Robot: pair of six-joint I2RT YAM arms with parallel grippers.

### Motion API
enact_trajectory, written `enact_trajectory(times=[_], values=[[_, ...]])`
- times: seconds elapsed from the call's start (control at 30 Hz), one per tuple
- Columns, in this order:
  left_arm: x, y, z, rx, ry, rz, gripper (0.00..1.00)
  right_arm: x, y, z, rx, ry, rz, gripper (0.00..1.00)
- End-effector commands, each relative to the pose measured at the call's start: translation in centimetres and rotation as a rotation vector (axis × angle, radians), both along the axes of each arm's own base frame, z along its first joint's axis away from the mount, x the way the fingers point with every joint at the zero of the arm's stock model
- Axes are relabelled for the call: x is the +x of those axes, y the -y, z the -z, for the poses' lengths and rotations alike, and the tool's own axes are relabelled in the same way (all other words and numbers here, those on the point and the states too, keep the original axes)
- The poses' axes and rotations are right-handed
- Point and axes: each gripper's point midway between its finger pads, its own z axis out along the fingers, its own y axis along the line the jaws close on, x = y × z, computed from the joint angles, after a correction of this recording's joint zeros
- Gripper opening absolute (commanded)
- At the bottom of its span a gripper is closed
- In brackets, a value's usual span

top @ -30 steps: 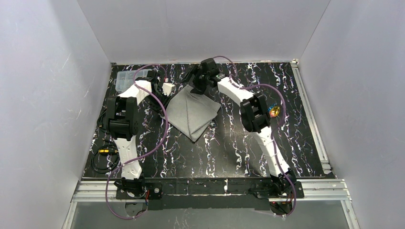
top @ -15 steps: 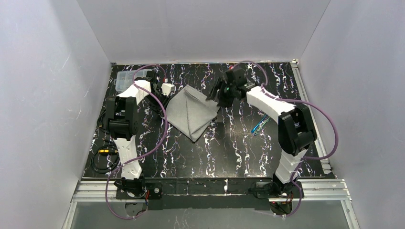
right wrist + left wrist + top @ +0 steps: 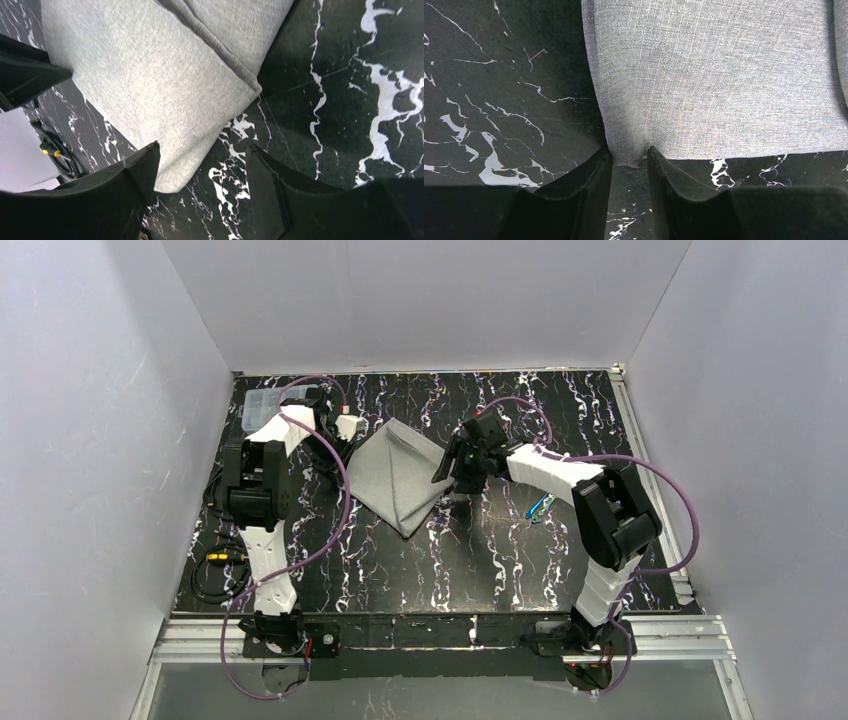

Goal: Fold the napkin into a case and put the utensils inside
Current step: Fold the rectangle-folded napkin at the center of the board.

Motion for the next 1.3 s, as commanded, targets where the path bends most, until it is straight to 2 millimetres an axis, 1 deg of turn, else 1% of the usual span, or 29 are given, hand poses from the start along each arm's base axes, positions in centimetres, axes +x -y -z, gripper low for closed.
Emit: enact_trajectory(times=[0.0, 0.1, 0.17, 0.33, 0.43, 0.6, 0.73, 0.9, 1.0, 1.07, 1.2, 1.27], values=[[-1.0, -0.2, 0.2, 0.002, -0.06, 0.0, 0.3, 2.6, -0.1, -0.3, -0.007, 0.107, 0.033, 0.7], [-0.7, -0.2, -0.5, 0.002, -0.05, -0.001, 0.3, 3.3, -0.3, 0.2, -0.023, 0.114, 0.037, 0.65], [-0.5, -0.3, -1.2, 0.004, -0.038, -0.001, 0.31, 3.5, -0.3, 0.5, -0.033, 0.115, 0.038, 0.63], [0.2, -0.4, -3.1, -0.005, -0.008, -0.004, 0.34, 3.6, 0.3, 0.8, -0.079, 0.11, 0.04, 0.63], [1.0, -0.7, -4.4, -0.018, 0.015, -0.018, 0.35, 3.7, 0.3, 0.9, -0.076, 0.116, 0.044, 0.63], [1.9, -1.5, -6.0, -0.022, 0.043, -0.04, 0.36, 4.1, 0.0, 1.1, -0.072, 0.12, 0.048, 0.53], [2.2, -2.3, -7.0, -0.027, 0.059, -0.056, 0.36, 4.7, 0.2, 1.6, -0.097, 0.126, 0.059, 0.49], [2.3, -3.4, -7.9, -0.022, 0.079, -0.07, 0.36, 5.3, 0.2, 1.1, -0.099, 0.151, 0.071, 0.39], [2.3, -3.6, -8.0, -0.021, 0.084, -0.072, 0.36, 5.3, 0.1, 1.0, -0.094, 0.152, 0.075, 0.28], [2.3, -3.6, -8.1, -0.023, 0.083, -0.07, 0.36, 5.3, -0.2, 0.3, -0.079, 0.168, 0.074, 0.21], [2.0, -3.6, -7.9, -0.025, 0.073, -0.07, 0.36, 5.2, -1.0, -1.5, -0.061, 0.208, 0.063, 0.14], [2.0, -3.6, -7.8, -0.026, 0.07, -0.069, 0.36, 5.1, -1.6, -2.3, -0.04, 0.22, 0.051, 0.11]])
